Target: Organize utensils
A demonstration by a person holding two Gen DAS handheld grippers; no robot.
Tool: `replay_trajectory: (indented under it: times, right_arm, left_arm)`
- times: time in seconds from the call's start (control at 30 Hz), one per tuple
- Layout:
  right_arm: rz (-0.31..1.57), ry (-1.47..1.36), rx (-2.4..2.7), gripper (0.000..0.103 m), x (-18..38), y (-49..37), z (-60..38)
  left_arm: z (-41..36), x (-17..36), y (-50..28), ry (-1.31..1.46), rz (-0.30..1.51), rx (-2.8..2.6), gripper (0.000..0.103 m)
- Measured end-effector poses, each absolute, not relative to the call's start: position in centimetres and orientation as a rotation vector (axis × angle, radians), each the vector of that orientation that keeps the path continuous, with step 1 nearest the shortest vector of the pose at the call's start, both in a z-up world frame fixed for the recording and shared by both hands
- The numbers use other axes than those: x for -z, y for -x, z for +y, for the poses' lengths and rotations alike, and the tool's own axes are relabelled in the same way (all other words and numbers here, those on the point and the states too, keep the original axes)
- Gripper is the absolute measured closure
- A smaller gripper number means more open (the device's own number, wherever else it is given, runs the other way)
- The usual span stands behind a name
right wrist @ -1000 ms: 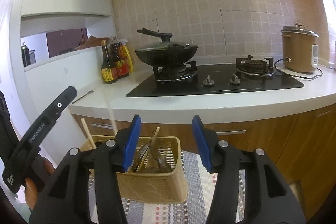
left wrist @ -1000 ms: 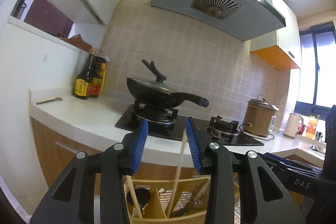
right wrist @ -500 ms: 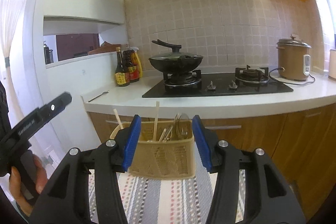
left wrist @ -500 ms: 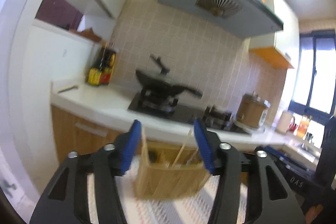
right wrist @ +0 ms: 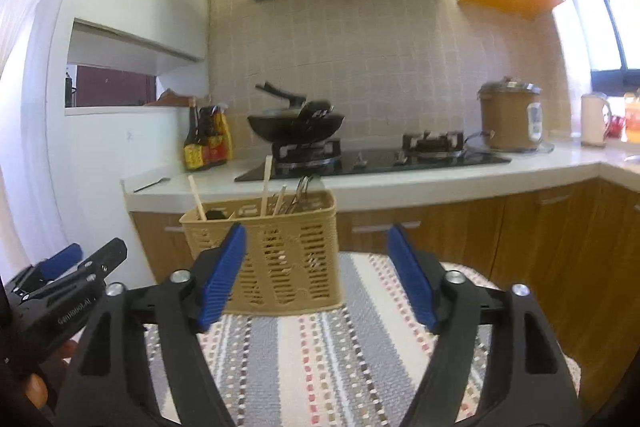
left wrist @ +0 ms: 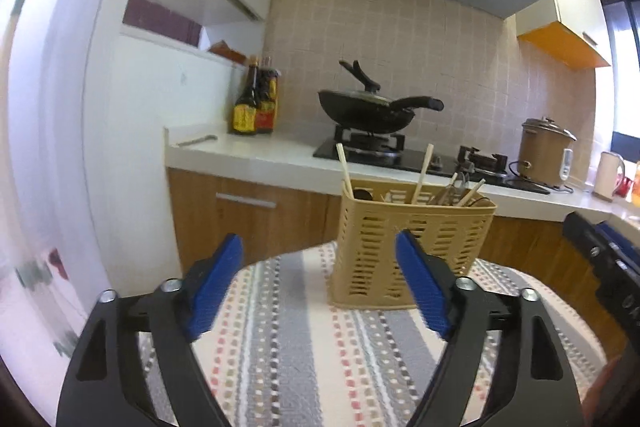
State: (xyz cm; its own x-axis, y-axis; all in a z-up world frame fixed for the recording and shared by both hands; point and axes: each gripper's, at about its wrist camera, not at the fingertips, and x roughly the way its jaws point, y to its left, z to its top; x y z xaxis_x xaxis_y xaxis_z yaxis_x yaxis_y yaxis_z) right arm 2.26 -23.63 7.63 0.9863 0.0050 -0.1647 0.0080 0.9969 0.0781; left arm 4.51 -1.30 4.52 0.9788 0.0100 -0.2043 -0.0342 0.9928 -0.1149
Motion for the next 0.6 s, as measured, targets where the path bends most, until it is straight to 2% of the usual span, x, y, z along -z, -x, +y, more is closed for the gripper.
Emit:
replay_trajectory:
  times: [0.03, 0.13, 0.43, 0.6]
  right_arm:
    - [0.157, -0.08, 0.012, 0.027, -7.5, -2.1, -23.7]
    - [0.135, -0.087, 0.029, 0.026, -7.5, -1.7, -24.0]
    - [0.14, -0.009, 0.046, 0.026, -6.9, -1.8, -23.2]
    - [0.162, -0.013, 0.033, 0.02, -6.4, -2.1, -23.0]
  left_arm:
    - [-1.3, -4.5, -4.4, 0.115, 0.187, -0.034, 0.014]
    - [-1.4, -4.3, -4.1, 0.096, 0.141, -0.056, 0.011]
    - [-2.4, -3.6, -4.4, 0.079, 0.151, -0.044, 0.011]
    - [-2.3, -3.1, -4.7, 0.094, 0.171, -0.051, 0.01]
